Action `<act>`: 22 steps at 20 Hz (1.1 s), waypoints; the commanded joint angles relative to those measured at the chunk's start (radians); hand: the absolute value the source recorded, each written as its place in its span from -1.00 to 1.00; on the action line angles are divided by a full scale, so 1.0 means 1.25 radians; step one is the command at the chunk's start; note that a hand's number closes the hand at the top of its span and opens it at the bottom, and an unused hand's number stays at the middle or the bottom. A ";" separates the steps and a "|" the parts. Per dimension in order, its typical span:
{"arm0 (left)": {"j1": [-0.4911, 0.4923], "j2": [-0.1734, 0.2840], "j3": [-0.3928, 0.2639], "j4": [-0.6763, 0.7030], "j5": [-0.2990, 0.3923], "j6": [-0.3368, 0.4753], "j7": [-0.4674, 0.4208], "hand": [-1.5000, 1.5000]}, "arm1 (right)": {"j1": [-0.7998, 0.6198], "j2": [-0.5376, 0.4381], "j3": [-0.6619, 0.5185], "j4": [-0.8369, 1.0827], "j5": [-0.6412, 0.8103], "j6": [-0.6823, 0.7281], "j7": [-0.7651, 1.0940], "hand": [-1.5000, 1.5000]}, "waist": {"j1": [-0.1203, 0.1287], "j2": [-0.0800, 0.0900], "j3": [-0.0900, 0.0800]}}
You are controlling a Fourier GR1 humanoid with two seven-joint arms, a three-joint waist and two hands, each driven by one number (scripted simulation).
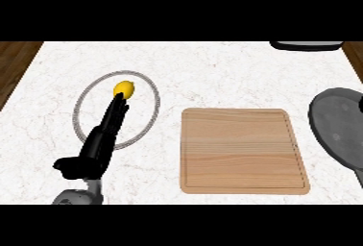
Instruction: Pick the sweet potato from the cutting board and place it in the pan
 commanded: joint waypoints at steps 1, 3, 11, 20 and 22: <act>0.019 -0.002 -0.014 -0.010 -0.007 -0.003 -0.008 0.00 | -0.029 -0.062 -0.001 0.114 -0.047 0.223 -0.002 -1.00 | 0.011 0.001 0.000; 0.003 -0.015 -0.026 -0.020 -0.008 0.001 0.009 0.00 | -0.061 -0.040 -0.024 0.165 -0.097 0.241 -0.057 -1.00 | 0.020 0.006 0.003; 0.041 0.016 -0.001 -0.008 0.011 -0.036 -0.032 0.00 | -0.091 -0.041 -0.142 0.241 -0.231 0.151 -0.330 -1.00 | 0.016 0.006 0.003; 0.029 -0.024 -0.022 -0.019 -0.035 0.027 0.011 0.00 | -0.078 -0.042 -0.268 0.177 -0.435 0.207 -0.510 -1.00 | -0.011 -0.005 -0.001; 0.025 0.011 0.016 0.000 0.000 -0.015 -0.011 0.00 | 0.004 -0.029 -0.312 0.139 -0.504 0.285 -0.588 -1.00 | -0.022 -0.007 -0.001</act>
